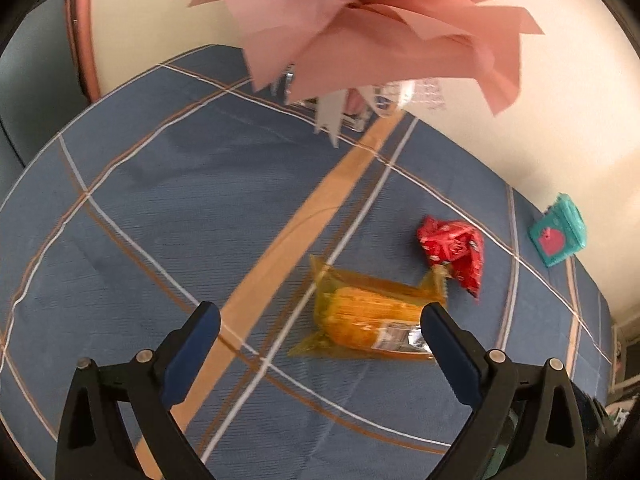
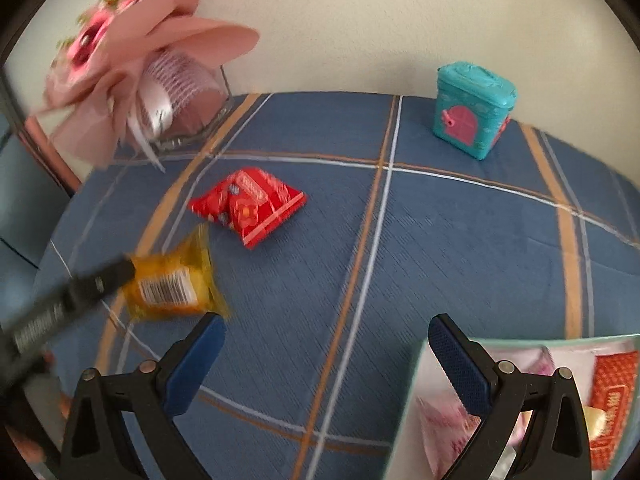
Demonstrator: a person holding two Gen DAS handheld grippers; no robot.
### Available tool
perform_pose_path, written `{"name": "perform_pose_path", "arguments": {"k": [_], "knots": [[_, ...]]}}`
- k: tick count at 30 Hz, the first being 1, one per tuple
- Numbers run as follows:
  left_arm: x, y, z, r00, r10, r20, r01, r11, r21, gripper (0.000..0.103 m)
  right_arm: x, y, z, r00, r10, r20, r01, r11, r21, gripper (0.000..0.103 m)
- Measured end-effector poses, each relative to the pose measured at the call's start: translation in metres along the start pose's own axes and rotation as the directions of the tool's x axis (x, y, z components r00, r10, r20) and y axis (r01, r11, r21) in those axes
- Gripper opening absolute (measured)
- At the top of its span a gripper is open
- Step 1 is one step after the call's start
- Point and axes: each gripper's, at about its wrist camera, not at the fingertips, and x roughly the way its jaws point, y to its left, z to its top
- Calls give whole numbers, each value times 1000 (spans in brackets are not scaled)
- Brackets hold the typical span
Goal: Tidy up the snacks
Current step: 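Move both tools back toward the orange cake and red candy packs, then grasp the orange cake pack with the left gripper while the right grasps the red candy pack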
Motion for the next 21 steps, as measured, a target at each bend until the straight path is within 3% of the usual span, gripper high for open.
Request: {"name": "perform_pose_path", "arguments": {"k": [5, 21], "knots": [[7, -7, 0, 999, -45, -8, 45, 999, 6, 100, 13, -13, 21, 998, 55, -2, -55, 996, 73, 103], [32, -24, -10, 995, -61, -76, 64, 997, 43, 95, 41, -4, 53, 987, 163, -3, -161, 977, 144, 103]]}}
